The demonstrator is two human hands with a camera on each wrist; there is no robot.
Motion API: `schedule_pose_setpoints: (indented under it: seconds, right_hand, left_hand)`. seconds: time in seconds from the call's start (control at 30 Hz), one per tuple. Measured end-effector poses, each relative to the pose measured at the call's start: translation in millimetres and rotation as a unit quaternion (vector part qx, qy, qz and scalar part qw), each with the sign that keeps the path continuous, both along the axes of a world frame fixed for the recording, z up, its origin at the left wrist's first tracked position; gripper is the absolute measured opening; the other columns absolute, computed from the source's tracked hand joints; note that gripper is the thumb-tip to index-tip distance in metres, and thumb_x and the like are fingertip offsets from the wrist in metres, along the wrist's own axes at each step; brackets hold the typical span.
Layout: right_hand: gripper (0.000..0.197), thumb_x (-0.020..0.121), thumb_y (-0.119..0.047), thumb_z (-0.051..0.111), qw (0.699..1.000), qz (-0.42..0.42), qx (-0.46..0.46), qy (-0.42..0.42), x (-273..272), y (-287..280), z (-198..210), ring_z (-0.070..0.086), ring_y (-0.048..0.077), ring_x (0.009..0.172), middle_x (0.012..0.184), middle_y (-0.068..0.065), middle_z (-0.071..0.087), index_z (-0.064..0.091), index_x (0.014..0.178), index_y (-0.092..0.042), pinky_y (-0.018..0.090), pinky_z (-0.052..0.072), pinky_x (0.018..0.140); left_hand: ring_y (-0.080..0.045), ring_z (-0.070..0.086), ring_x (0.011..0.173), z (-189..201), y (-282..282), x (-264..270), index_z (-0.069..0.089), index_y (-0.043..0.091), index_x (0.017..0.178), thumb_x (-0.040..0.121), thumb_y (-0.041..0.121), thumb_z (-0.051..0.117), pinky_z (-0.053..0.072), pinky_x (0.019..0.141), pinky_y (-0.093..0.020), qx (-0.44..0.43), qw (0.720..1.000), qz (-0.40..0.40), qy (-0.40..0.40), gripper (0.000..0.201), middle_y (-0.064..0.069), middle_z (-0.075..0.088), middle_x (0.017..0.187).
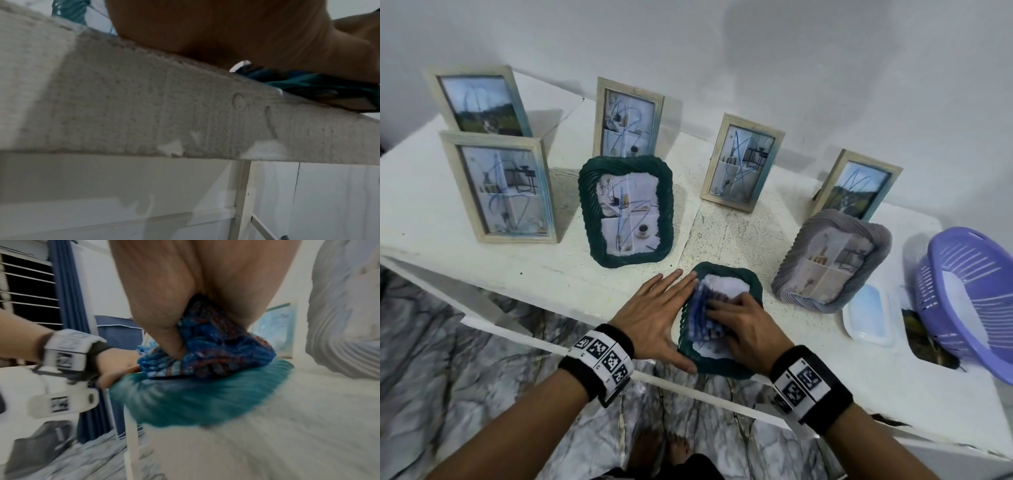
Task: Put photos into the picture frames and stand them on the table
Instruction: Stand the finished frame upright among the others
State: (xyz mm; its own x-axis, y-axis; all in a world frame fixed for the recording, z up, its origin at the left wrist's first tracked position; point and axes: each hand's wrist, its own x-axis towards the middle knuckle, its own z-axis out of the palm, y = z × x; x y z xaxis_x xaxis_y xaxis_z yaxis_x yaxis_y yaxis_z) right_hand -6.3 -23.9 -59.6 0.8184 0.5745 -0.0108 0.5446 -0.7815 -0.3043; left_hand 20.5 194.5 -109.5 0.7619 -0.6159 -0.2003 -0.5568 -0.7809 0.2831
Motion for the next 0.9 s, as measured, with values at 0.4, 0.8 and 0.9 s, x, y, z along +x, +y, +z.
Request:
schedule_pose_setpoints:
  seconds: [0.4,0.8,0.9]
  right_hand:
    - [0.042,0.080,-0.023,0.041,0.999,0.038,-0.005,0.010,-13,0,8,0.055,0.024,0.069,0.113,0.005,0.071,0.072,0.104,-0.009,0.032,0.049,0.063]
    - [0.035,0.072,-0.007,0.052,0.995,-0.094,-0.037,0.017,-16,9,10,0.056,0.032,0.077,0.107,0.011,0.071,0.071,0.102,-0.004,0.033,0.047,0.069]
    - [0.032,0.073,-0.012,0.056,0.996,-0.065,-0.056,0.003,-30,-1,7,0.057,0.027,0.074,0.110,0.008,0.071,0.072,0.100,-0.008,0.031,0.052,0.063]
  left_hand:
    - [-0.014,-0.016,0.149,-2,0,1,-0.015,0.018,0.154,0.048,0.102,0.044,-0.005,0.122,-0.037,-0.007,1.000,0.000,-0.009,0.147,0.002,-0.018,0.162]
    - [-0.013,-0.019,0.148,-2,1,1,-0.016,0.019,0.154,0.050,0.102,0.041,-0.008,0.121,-0.036,-0.009,1.000,-0.006,-0.013,0.145,0.005,-0.023,0.160]
    - [-0.012,-0.020,0.148,-1,1,2,-0.016,0.019,0.154,0.050,0.102,0.041,-0.007,0.121,-0.037,-0.009,1.000,-0.007,-0.012,0.144,0.005,-0.024,0.160]
